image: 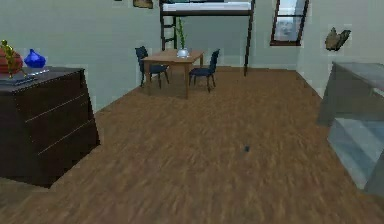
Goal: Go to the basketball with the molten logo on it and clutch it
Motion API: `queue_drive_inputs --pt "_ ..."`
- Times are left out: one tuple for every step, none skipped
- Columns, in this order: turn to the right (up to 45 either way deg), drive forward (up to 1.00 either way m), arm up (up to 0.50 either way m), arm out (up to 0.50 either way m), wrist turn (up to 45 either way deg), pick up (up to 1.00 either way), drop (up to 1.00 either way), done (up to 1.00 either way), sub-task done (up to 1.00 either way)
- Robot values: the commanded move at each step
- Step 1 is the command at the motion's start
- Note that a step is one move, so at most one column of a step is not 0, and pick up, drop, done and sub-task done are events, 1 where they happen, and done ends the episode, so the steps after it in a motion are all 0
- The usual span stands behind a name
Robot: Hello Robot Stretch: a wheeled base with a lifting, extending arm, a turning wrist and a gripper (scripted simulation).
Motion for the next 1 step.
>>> queue_drive_inputs --pt "-27.0 0.0 0.0 0.0 0.0 0.0 0.0 0.0 0.0"
